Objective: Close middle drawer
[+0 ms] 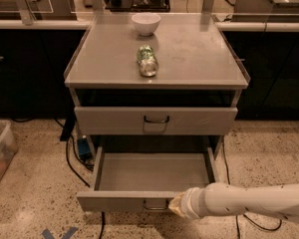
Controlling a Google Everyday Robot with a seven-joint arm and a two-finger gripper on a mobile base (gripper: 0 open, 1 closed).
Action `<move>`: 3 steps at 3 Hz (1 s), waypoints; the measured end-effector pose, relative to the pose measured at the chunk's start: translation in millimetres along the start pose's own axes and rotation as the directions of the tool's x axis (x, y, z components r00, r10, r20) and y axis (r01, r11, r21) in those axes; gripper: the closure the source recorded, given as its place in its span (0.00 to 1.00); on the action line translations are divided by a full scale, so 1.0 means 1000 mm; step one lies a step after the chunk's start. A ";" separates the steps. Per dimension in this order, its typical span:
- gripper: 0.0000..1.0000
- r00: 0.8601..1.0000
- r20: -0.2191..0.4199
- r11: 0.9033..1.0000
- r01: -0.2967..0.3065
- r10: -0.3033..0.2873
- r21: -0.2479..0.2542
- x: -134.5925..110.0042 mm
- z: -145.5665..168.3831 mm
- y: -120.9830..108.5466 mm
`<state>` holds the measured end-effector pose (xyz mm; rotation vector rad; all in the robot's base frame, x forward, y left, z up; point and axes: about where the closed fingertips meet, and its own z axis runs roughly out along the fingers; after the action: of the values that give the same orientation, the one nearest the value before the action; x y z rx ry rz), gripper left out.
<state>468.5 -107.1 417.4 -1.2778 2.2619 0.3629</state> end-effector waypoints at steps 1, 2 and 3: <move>1.00 1.000 -0.025 0.999 0.005 -0.004 0.043 0.001 0.005 -0.016; 1.00 1.000 -0.025 0.999 0.005 -0.004 0.043 0.002 0.004 -0.016; 1.00 1.000 0.002 0.995 0.003 -0.004 0.098 -0.006 0.009 -0.028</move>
Offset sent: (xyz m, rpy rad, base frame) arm 0.0915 -0.0088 -0.0007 -0.0687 -0.2994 -0.2029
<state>497.6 -112.6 413.4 -1.2306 2.2462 0.2486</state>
